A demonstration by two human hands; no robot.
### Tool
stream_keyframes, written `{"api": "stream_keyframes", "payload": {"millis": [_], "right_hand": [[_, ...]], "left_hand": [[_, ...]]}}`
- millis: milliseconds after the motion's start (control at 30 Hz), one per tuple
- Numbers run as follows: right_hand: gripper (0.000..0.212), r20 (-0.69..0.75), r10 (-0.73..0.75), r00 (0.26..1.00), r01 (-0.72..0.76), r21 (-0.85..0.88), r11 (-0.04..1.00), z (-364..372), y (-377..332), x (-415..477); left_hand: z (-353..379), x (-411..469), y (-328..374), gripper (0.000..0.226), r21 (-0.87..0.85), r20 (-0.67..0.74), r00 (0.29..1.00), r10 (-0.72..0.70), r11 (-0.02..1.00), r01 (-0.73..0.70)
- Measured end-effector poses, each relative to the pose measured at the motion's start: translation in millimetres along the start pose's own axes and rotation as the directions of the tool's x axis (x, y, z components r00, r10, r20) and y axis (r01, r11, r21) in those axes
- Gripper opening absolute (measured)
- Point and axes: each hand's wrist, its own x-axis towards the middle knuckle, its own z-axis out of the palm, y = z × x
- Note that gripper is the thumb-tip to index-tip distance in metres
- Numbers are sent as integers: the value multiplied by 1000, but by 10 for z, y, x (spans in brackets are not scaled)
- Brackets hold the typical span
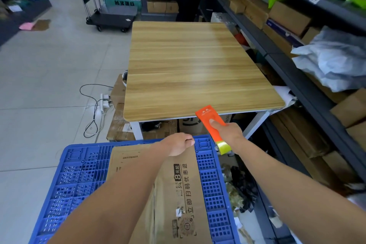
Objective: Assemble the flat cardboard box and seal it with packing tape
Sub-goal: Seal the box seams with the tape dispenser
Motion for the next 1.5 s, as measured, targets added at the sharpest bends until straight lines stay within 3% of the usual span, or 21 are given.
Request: {"api": "stream_keyframes", "payload": {"millis": [100, 267, 333, 400, 467, 533, 600, 667, 767, 900, 1033, 1133, 1267, 1400, 1467, 1500], "right_hand": [[46, 39, -22, 999, 22, -3, 1000, -20, -6, 20], [54, 67, -44, 997, 47, -46, 998, -34, -58, 74], [55, 85, -52, 995, 57, -61, 996, -37, -91, 76], [53, 115, -59, 992, 68, -70, 995, -34, -134, 60], [52, 149, -41, 988, 51, -62, 997, -11, -171, 44], [55, 208, -13, 978, 24, -49, 999, 43, -191, 30], [52, 310, 23, 950, -6, -55, 998, 136, -182, 12], [44, 405, 64, 912, -40, -66, 997, 250, -156, -7], [36, 504, 119, 856, -126, -20, 992, 332, -160, -29], [34, 601, 143, 786, -165, -18, 986, 341, -192, 19], [42, 605, 177, 776, -137, -112, 984, 415, -203, 21], [31, 581, 156, 799, -87, -145, 986, 428, -257, -25], [18, 532, 79, 843, 1, -148, 989, 356, -362, -102], [23, 399, -21, 917, 52, -66, 996, 231, -437, -205], [26, 317, -69, 946, 59, 39, 997, 173, -479, -271], [27, 279, -95, 955, 75, 82, 994, 140, -504, -310]], "left_hand": [[13, 47, 0, 48, -30, 39, 998, -43, 999, 44], [35, 3, -1, 61, 19, 40, 992, -121, 993, 121], [-7, -55, -49, 66, 14, -27, 986, -166, 986, 167], [-70, -178, -148, 56, 15, -187, 968, -169, 984, 175], [-150, -334, -346, 36, 117, -424, 884, -197, 956, 269], [-227, -527, -571, 28, 103, -613, 715, -337, 863, 495], [-266, -723, -817, 31, -115, -609, 550, -572, 749, 652], [-260, -887, -1004, 43, -403, -460, 466, -756, 645, 649], [-212, -982, -1174, 39, -620, -357, 543, -760, 627, 471], [-175, -1044, -1197, 34, -741, -300, 613, -731, 583, 333], [-139, -1131, -1143, 30, -811, -246, 671, -699, 527, 252], [-139, -1149, -1079, 32, -739, -295, 681, -670, 612, 281], [-199, -1173, -987, 47, -665, -427, 603, -674, 685, 296], [-199, -1260, -879, 55, -547, -389, 621, -680, 713, 438], [-186, -1272, -833, 69, -396, -395, 633, -666, 745, 536], [-163, -1242, -833, 70, -306, -392, 676, -624, 781, 544]]}}
